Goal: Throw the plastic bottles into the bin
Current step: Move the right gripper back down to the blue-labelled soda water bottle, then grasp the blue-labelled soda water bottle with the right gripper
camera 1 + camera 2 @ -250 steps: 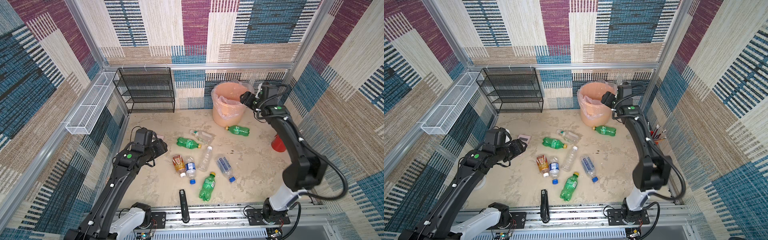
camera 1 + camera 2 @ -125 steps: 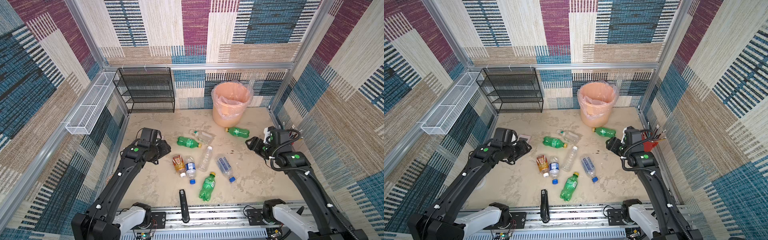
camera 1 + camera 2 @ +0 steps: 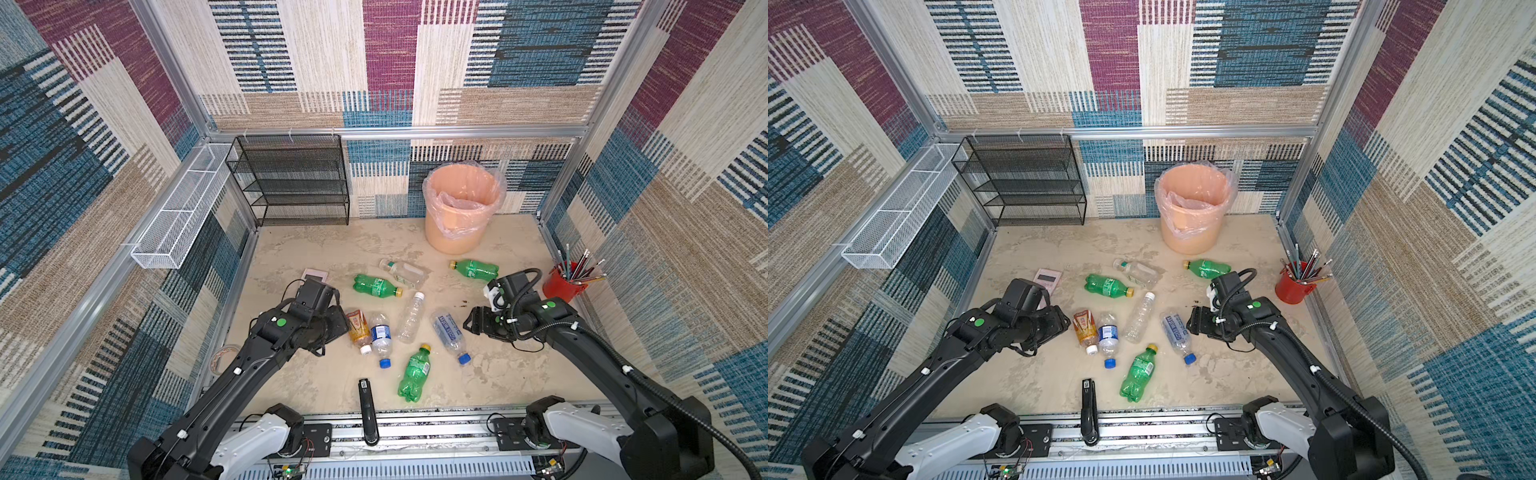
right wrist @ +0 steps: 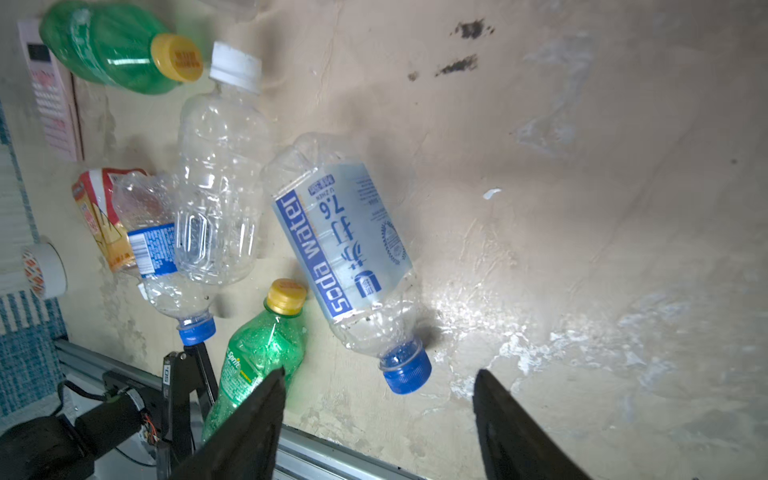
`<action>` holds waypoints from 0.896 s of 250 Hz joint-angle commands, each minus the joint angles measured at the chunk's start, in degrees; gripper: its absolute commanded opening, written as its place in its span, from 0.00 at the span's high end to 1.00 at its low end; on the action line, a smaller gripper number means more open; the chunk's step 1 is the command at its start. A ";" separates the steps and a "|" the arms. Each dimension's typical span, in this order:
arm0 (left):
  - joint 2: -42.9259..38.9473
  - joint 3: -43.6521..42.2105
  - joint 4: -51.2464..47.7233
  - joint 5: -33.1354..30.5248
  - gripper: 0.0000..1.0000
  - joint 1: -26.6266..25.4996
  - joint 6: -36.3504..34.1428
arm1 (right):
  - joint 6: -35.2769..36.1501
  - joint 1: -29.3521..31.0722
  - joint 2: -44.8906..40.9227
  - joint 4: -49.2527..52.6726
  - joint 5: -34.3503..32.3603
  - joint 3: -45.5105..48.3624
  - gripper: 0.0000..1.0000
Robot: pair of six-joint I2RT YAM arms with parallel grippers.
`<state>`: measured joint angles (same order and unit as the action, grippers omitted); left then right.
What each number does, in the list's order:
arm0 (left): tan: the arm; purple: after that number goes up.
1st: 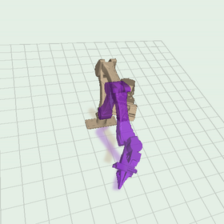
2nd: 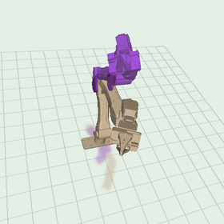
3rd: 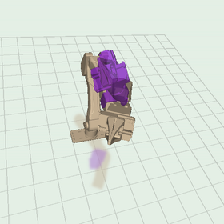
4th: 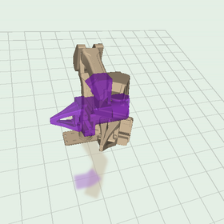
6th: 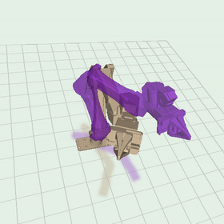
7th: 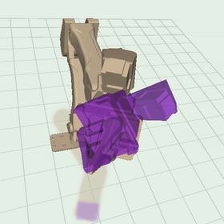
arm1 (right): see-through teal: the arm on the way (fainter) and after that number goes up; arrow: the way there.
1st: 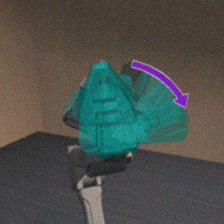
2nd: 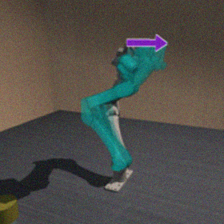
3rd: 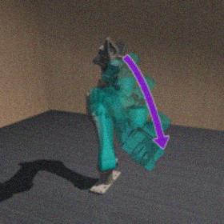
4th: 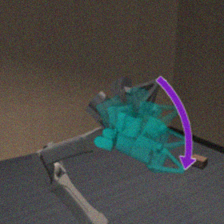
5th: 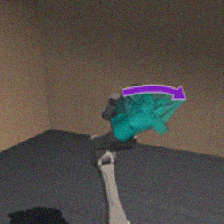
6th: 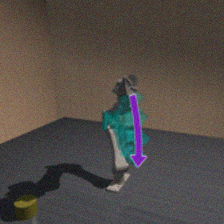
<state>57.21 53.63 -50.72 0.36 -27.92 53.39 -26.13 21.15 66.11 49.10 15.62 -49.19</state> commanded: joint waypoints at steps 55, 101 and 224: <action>0.31 -2.34 1.34 11.70 0.41 -0.77 -8.48 | -4.79 10.76 9.86 -4.24 -9.38 -3.87 0.25; -2.04 -3.87 0.28 12.68 0.40 -0.86 -13.75 | -5.13 12.75 13.01 -4.06 -13.73 -4.97 0.22; -1.37 -4.93 2.52 14.20 0.39 -0.86 -17.36 | 1.11 14.19 24.13 -6.24 -17.29 -9.17 0.27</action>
<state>54.41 47.57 -49.36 14.46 -28.77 37.71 -27.70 35.29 88.49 44.36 0.69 -57.58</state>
